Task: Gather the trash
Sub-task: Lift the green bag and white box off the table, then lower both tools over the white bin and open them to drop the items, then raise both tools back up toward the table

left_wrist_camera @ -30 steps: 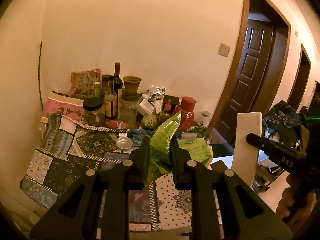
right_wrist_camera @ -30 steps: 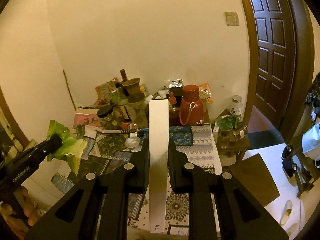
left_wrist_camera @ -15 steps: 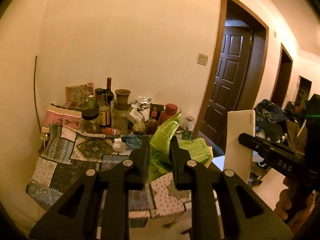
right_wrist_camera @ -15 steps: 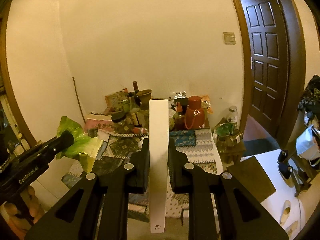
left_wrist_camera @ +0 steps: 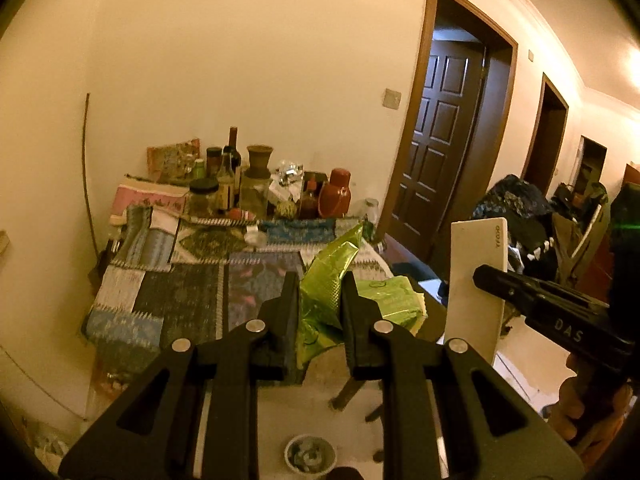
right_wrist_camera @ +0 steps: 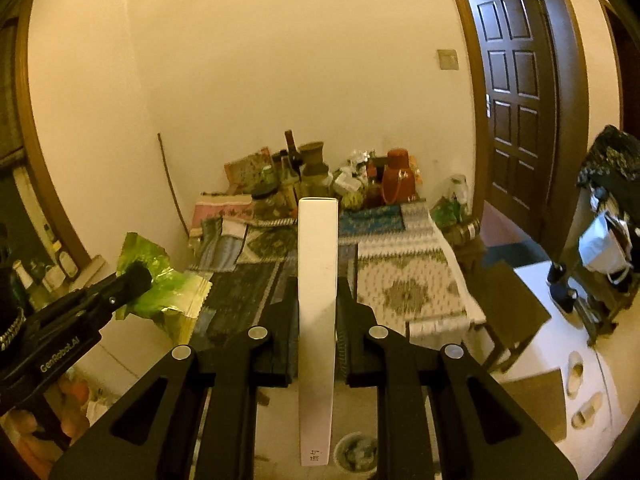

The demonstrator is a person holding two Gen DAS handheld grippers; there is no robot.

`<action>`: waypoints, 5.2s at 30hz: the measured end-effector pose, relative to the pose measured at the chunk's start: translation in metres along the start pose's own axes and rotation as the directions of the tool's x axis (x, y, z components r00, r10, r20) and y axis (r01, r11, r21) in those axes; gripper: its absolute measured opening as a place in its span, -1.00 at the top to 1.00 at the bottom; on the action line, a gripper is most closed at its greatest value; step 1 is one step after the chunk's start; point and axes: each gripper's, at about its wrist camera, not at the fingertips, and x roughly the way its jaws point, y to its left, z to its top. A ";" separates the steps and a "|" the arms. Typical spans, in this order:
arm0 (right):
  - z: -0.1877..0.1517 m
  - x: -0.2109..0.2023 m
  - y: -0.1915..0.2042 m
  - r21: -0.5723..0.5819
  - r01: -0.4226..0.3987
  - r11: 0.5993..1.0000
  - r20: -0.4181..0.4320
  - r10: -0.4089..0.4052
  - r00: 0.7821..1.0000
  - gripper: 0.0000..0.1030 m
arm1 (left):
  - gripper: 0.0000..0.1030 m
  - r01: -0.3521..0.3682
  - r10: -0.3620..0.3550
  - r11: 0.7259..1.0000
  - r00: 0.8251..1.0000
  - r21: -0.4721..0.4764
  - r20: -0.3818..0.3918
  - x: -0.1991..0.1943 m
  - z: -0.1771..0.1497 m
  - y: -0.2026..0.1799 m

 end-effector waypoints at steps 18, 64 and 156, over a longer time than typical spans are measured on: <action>-0.075 0.027 -0.027 0.070 0.038 0.997 -0.224 -0.022 0.974 0.71 | 0.64 -0.019 0.005 0.998 0.973 -0.060 -0.230 0.034 -0.078 0.005; -0.363 0.316 -0.163 0.108 0.082 0.991 -0.661 0.010 0.750 0.09 | -0.09 -0.178 0.034 0.977 0.668 -0.116 -0.744 0.374 -0.470 0.035; 0.141 0.157 -0.106 -0.174 -0.036 0.984 0.012 0.039 0.999 -0.90 | -0.91 -0.309 0.315 0.946 0.948 -0.101 0.050 0.207 0.131 -0.020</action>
